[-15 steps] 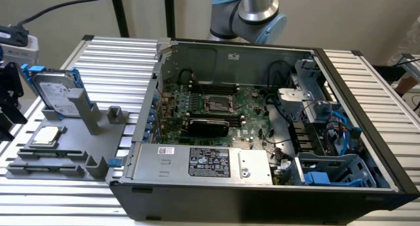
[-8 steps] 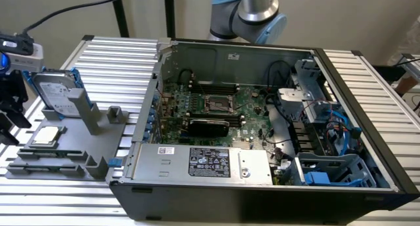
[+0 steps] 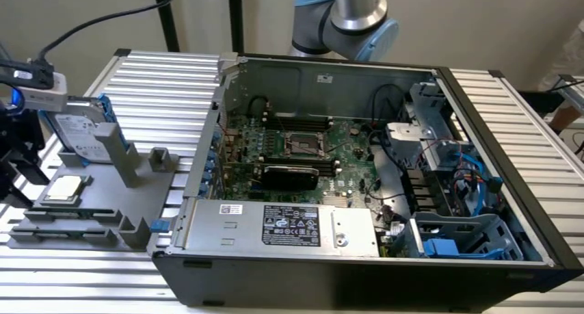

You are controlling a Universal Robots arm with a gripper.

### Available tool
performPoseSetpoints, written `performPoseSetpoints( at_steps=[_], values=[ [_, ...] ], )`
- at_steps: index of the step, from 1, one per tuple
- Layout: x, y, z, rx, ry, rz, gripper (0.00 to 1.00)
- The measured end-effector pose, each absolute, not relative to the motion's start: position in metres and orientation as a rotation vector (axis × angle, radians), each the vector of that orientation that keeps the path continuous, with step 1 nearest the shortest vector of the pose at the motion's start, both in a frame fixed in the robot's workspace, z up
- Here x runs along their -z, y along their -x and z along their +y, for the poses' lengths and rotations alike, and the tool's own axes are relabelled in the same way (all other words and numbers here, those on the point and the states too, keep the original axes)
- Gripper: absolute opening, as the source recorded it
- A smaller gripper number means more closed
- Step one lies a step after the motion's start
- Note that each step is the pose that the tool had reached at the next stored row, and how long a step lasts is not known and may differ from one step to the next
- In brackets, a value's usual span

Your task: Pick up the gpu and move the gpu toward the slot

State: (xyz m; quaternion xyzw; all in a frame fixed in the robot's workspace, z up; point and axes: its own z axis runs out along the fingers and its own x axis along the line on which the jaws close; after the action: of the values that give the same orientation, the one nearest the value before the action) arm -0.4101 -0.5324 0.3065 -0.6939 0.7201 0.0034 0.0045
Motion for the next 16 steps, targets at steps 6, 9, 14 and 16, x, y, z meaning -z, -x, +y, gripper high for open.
performPoseSetpoints(
  at_steps=[6, 9, 14, 16],
  values=[
    [-0.296, 0.410, -0.532, -0.010, 2.176, 2.253, 0.42],
    [-0.290, 0.410, -0.532, -0.011, 2.180, 2.249, 0.42],
    [-0.281, 0.410, -0.532, -0.011, 2.188, 2.241, 0.42],
    [-0.277, 0.410, -0.533, -0.011, 2.192, 2.238, 0.42]
  ],
)
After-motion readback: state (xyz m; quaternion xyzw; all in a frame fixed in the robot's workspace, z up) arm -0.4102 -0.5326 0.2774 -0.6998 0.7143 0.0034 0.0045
